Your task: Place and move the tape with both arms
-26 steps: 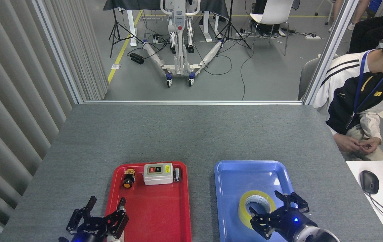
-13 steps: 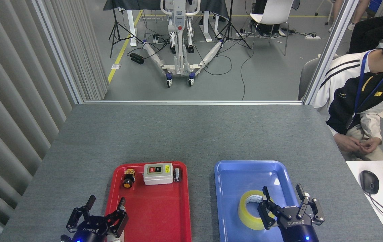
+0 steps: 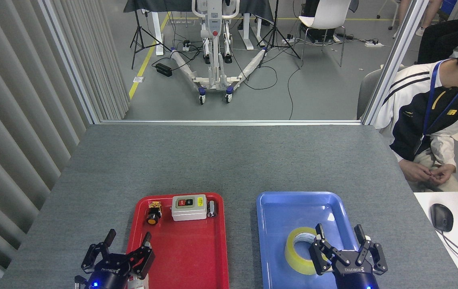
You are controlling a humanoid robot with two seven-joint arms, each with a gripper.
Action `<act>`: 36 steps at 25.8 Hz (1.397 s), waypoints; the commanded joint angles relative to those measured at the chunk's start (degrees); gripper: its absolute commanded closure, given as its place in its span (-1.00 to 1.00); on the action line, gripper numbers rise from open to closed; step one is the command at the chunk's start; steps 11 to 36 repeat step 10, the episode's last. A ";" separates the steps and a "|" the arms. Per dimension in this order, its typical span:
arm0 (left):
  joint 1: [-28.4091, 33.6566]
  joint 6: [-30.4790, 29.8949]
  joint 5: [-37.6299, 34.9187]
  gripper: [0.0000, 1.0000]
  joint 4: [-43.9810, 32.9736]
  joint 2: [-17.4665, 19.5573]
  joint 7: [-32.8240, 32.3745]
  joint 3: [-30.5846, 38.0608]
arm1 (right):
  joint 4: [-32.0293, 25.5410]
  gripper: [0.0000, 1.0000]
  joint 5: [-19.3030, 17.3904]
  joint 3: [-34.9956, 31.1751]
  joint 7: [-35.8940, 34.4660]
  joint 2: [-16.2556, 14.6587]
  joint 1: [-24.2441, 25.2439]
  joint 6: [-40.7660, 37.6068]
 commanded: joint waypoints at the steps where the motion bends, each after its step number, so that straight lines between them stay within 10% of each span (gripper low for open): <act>1: -0.85 0.22 0.09 -1.00 0.19 -0.02 -0.01 0.04 | -0.01 -1.00 -0.07 -0.06 -0.01 0.01 0.10 0.05; 36: -3.49 0.22 0.09 -1.00 2.65 0.07 -0.10 0.04 | 0.08 -1.00 -0.07 -0.14 -0.01 0.18 1.06 -0.12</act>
